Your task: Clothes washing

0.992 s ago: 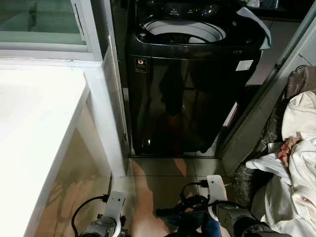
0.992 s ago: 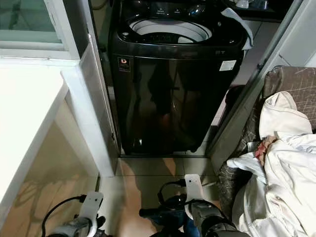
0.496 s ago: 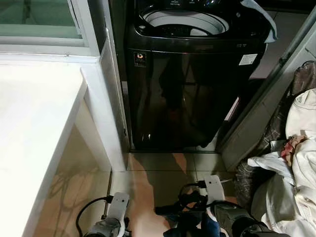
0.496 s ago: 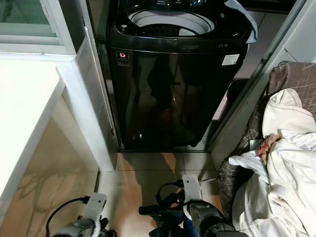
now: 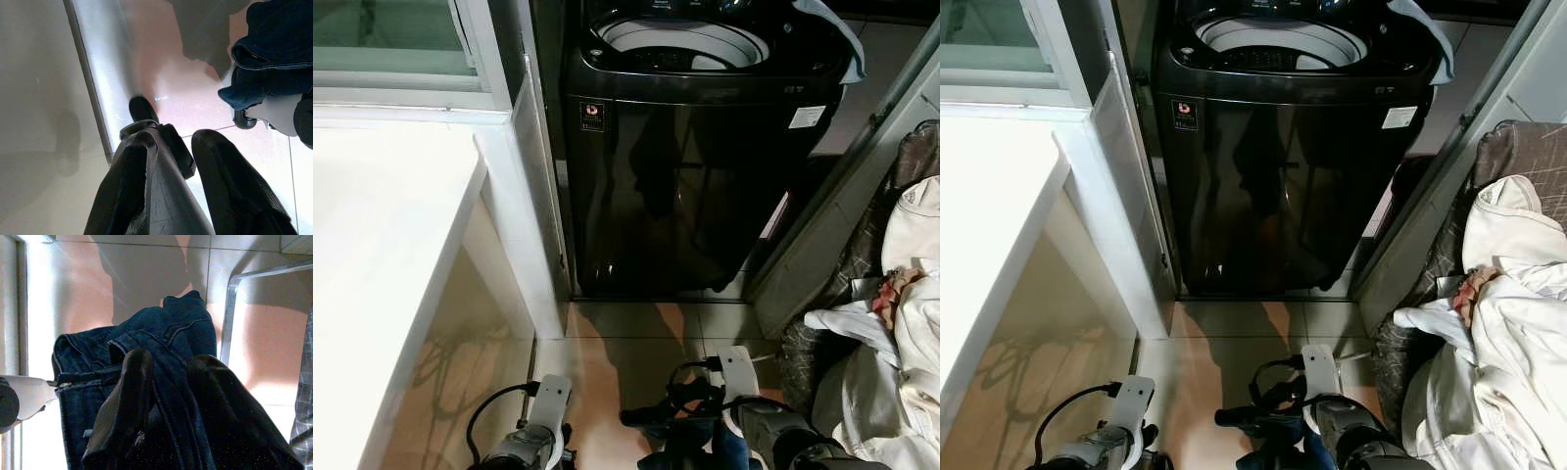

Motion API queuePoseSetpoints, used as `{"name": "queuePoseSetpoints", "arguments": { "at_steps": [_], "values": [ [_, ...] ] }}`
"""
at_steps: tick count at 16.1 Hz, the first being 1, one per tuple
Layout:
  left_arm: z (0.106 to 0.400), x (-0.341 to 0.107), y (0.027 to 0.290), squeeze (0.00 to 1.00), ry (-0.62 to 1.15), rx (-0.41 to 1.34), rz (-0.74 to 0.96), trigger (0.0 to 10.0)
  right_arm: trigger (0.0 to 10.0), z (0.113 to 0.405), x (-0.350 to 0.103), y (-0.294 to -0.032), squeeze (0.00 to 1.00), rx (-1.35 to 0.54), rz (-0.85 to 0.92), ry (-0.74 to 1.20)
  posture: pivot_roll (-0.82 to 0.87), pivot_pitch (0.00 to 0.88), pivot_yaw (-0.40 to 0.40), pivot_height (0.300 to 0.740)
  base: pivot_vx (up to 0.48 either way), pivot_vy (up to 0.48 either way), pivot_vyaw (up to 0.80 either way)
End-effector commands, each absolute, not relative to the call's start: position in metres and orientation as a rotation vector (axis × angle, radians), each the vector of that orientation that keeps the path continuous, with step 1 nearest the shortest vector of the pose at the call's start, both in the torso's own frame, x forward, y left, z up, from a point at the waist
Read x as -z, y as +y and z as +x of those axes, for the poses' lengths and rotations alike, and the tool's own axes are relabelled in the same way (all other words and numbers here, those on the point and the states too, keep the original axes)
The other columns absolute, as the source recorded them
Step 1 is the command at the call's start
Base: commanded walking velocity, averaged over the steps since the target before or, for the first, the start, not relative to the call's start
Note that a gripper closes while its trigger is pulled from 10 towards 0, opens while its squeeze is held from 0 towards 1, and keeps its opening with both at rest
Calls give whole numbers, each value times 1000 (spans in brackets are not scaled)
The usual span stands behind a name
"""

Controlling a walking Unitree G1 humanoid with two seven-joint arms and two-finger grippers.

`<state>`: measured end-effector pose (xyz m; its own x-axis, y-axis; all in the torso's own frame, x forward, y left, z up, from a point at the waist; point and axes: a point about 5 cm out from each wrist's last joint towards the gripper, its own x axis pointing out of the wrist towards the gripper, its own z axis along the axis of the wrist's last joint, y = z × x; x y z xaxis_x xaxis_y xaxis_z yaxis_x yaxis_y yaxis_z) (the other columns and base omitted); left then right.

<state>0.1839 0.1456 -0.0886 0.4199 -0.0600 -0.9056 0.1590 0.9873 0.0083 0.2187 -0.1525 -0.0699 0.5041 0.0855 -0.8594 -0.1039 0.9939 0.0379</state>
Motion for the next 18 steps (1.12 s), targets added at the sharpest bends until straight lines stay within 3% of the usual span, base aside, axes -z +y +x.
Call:
{"name": "queuePoseSetpoints", "arguments": {
  "at_steps": [1, 18],
  "values": [
    [181, 90, 144, 0, 1138, 136, 91, 10000, 10000, 222, 68, -154, 0, -106, -15, 1030, -13, 109, -36, 740, 0, 0, 0],
    [179, 91, 145, 0, 1148, 114, 57, 10000, 10000, 218, 71, -149, 0, -115, -41, 1045, -11, 112, -49, 740, 0, 0, 0]
  ]
}}
